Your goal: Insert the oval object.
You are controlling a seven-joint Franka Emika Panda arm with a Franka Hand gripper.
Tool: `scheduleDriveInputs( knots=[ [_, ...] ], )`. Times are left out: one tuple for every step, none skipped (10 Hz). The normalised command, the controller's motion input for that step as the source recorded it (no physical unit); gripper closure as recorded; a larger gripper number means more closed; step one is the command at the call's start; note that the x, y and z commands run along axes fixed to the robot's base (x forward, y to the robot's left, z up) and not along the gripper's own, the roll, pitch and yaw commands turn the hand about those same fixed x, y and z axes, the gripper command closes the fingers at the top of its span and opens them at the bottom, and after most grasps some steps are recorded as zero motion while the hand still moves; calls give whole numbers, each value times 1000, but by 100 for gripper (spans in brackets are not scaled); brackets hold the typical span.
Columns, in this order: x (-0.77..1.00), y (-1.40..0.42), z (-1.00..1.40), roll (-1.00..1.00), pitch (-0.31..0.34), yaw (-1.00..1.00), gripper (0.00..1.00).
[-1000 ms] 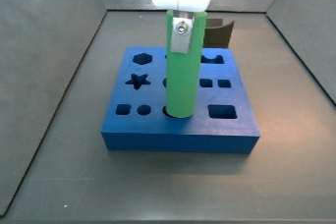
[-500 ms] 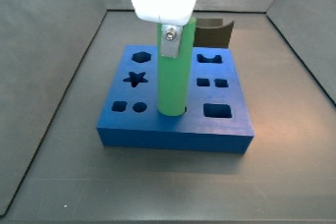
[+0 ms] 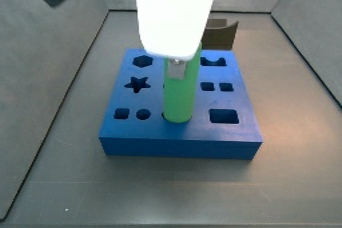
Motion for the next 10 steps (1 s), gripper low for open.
scheduleDriveInputs(
  knots=[
    [131, -120, -274, 0, -56, -54, 100],
    [114, -166, -289, 0, -61, 0, 100],
    [94, -149, -291, 0, -61, 0, 100],
    [91, -157, -266, 0, -59, 0, 100],
    [0, -263, -260, 0, -70, 23, 100],
    [0, -300, -231, 24, -79, 169, 100],
    [-29, -269, -197, 26, -93, 200, 100],
    [-69, -43, -23, 0, -116, 57, 100],
    [0, 0, 0, 9, 0, 0, 100],
    [0, 0, 0, 0, 0, 0, 100]
  ],
)
